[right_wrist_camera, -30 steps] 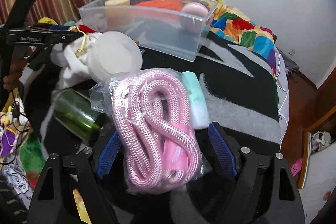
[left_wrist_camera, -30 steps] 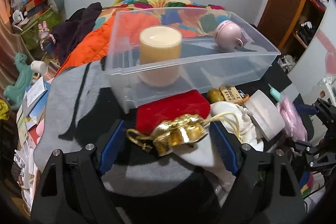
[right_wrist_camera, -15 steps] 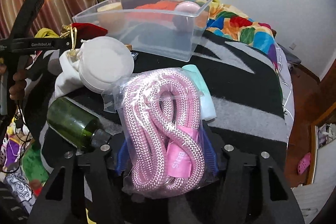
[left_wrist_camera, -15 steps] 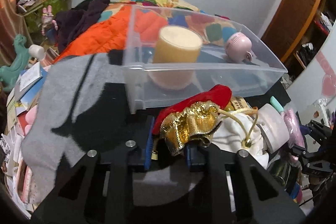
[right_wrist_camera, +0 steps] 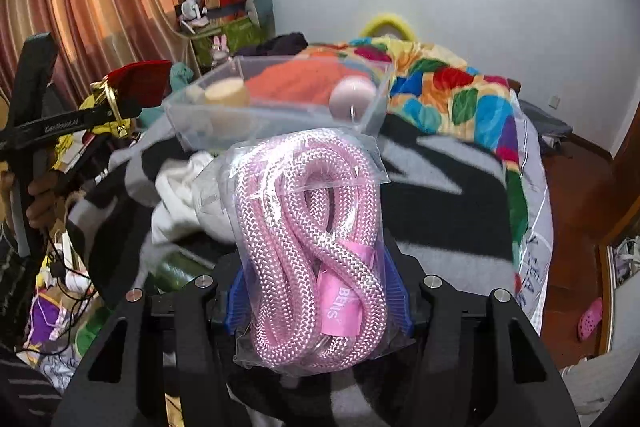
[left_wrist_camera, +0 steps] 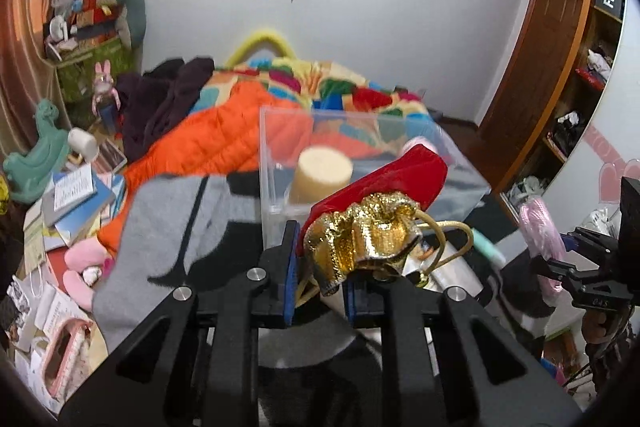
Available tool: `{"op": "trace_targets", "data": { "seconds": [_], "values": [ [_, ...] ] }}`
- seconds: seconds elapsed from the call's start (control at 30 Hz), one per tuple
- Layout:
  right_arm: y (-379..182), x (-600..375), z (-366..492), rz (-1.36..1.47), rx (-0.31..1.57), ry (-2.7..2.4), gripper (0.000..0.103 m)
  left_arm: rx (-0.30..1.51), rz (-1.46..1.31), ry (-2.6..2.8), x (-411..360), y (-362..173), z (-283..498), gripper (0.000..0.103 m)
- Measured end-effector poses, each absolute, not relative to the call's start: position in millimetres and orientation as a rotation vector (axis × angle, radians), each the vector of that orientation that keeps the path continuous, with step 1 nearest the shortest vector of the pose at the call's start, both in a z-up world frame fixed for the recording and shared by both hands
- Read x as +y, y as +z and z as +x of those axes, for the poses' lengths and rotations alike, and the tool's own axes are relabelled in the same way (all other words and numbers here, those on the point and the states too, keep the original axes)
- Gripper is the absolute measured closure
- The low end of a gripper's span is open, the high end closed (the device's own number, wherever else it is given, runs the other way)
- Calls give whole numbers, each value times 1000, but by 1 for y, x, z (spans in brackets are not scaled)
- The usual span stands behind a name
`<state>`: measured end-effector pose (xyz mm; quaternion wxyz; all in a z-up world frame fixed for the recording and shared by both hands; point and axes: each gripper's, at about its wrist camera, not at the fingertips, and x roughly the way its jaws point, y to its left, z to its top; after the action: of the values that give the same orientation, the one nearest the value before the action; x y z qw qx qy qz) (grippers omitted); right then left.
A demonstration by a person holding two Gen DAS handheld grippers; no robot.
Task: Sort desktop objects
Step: 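Grasp the red gold-ribboned pouch with the left tool while the right grasps the pink rope bag, then lower the pouch and rope bag into the clear bin and release both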
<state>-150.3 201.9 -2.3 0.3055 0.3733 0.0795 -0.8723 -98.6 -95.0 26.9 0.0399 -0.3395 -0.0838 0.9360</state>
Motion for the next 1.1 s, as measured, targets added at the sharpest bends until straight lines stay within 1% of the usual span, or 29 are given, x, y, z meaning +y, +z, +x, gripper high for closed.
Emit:
{"op": "trace_targets", "data": {
  "seconds": [0.23,0.37,0.43,0.67,0.97,1.07,1.1],
  "values": [
    [19,194,-171,941,157,-2339,51,-260,-945,2880,-92,50,-108,85],
    [26,186,-191,932,112,-2356,51,-233,-937,2880,-85,53,-123,85],
    [28,182,-200,935,89,-2362,50,-238,-942,2862,-82,51,-131,85],
    [33,161,-231,914,71,-2433,51,-340,-992,2768,-77,41,-164,85],
    [26,138,-261,906,-10,-2478,50,-304,-1063,2691,-56,16,-190,85],
    [18,128,-264,905,14,-2498,50,-302,-1098,2691,-54,7,-197,85],
    [13,123,-263,903,50,-2519,50,-293,-1109,2689,-53,5,-198,85]
  ]
}}
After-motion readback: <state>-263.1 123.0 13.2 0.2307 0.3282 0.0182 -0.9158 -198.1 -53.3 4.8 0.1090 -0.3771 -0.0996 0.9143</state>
